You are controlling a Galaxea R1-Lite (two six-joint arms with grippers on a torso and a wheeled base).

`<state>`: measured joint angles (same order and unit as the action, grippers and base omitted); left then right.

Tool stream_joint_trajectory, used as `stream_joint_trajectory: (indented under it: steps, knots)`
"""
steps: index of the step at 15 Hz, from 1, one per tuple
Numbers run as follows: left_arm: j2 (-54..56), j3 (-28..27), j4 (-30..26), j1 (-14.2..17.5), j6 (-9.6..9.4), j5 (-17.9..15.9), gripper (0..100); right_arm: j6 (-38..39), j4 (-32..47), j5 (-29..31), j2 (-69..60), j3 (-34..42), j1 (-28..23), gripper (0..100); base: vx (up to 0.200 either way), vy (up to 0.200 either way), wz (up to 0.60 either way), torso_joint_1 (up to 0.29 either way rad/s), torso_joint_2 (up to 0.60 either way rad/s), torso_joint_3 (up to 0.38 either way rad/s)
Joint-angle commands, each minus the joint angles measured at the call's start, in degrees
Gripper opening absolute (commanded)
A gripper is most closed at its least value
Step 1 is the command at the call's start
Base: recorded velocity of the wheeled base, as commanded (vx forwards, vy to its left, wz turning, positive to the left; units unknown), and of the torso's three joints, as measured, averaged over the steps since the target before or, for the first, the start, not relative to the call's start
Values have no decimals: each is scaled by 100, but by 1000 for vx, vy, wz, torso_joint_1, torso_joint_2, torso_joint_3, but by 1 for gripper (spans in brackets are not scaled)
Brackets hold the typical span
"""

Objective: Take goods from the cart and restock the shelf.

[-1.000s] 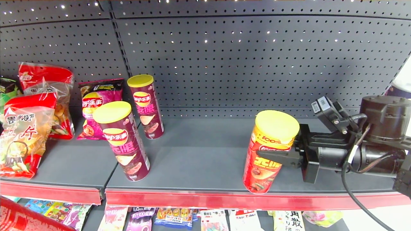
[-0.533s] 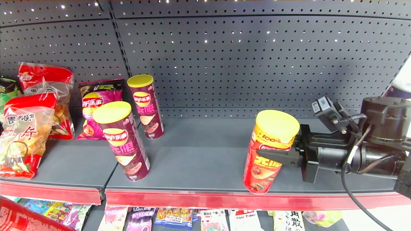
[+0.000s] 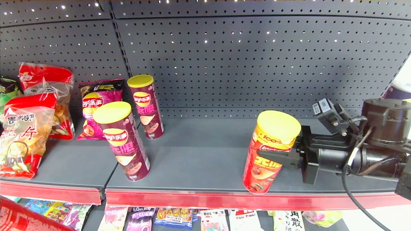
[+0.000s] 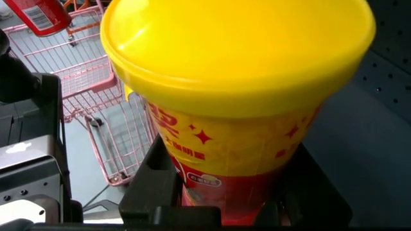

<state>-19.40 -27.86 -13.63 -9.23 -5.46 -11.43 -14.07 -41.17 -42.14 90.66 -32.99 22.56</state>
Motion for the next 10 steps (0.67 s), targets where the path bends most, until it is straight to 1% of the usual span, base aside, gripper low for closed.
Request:
stream_joint_trajectory:
  steps: [1,2,8,10]
  knots:
    - [-3,-1,1,0,1,1,0,-8,12,-4,48,3,2,0,0,0,0,0,0,0]
    - [-3,-1,1,0,1,1,0,-8,12,-4,48,3,2,100,0,0,0,0,0,0]
    - [6,-1,1,0,1,1,0,36,12,4,-13,29,-15,100,0,0,0,0,0,0]
    - [6,-9,1,0,1,1,0,44,3,31,-154,152,-59,100,0,0,0,0,0,0]
